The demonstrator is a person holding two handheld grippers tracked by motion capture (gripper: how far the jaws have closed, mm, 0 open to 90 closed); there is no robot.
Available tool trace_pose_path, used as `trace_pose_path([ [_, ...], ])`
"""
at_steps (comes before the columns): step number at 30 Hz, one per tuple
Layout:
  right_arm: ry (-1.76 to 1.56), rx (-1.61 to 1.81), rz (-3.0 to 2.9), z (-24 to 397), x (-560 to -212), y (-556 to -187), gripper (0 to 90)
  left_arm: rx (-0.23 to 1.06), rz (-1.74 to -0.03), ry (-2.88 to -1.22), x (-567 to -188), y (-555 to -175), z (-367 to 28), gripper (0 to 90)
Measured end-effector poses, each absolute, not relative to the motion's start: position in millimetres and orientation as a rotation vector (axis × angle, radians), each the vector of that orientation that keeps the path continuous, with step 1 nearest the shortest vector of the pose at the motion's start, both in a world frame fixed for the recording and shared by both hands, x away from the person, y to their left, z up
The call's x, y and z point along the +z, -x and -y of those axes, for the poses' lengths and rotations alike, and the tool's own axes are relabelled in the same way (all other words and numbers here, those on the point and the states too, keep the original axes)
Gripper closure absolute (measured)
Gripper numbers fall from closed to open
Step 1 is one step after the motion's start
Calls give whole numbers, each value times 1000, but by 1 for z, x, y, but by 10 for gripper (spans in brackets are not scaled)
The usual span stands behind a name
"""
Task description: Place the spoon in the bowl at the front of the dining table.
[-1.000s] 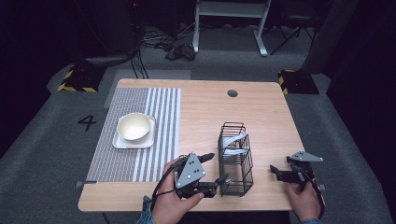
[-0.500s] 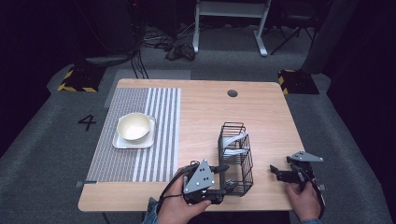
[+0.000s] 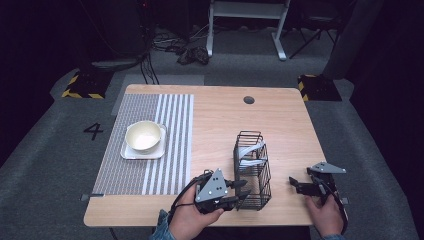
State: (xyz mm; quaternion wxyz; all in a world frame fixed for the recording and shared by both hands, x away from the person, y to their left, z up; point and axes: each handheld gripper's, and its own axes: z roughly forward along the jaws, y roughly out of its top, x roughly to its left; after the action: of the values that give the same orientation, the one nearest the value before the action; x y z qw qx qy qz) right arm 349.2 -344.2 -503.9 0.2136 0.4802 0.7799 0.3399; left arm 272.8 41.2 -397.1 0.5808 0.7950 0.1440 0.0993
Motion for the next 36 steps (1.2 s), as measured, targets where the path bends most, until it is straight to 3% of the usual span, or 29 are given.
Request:
trace_pose_path([
  [6, -1334, 943, -2164, 344, -504, -349, 145, 234, -341, -1868, -400, -281, -40, 766],
  [22, -1334, 943, -2165, 344, -504, -349, 145, 201, -298, -1853, -413, -295, -37, 802],
  [36, -1332, 943, -2165, 344, -504, -349, 145, 271, -324, -1857, -410, -305, -37, 847],
])
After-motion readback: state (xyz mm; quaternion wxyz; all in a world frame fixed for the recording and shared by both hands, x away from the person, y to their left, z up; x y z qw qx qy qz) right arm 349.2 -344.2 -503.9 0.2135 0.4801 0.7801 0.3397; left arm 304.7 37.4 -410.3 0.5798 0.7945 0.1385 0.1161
